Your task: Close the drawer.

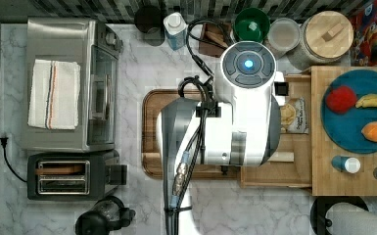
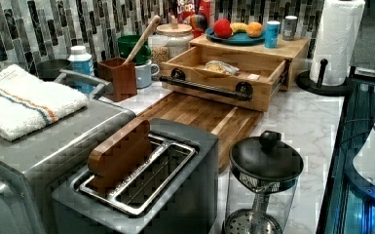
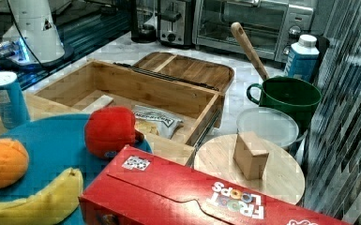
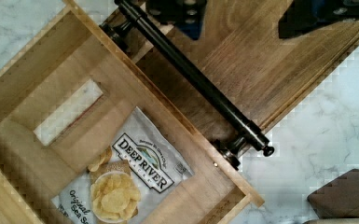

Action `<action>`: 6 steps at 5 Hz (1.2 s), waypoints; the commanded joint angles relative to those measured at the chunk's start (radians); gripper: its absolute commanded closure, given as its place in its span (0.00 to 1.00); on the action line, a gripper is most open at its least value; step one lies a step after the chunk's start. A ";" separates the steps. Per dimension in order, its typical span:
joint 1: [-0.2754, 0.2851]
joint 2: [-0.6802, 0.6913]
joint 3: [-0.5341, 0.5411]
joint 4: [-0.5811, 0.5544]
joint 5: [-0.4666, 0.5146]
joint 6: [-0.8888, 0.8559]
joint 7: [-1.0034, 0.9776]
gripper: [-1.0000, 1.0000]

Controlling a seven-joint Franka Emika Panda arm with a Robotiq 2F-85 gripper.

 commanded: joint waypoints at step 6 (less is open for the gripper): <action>0.083 -0.023 0.121 -0.087 0.005 0.046 -0.275 0.00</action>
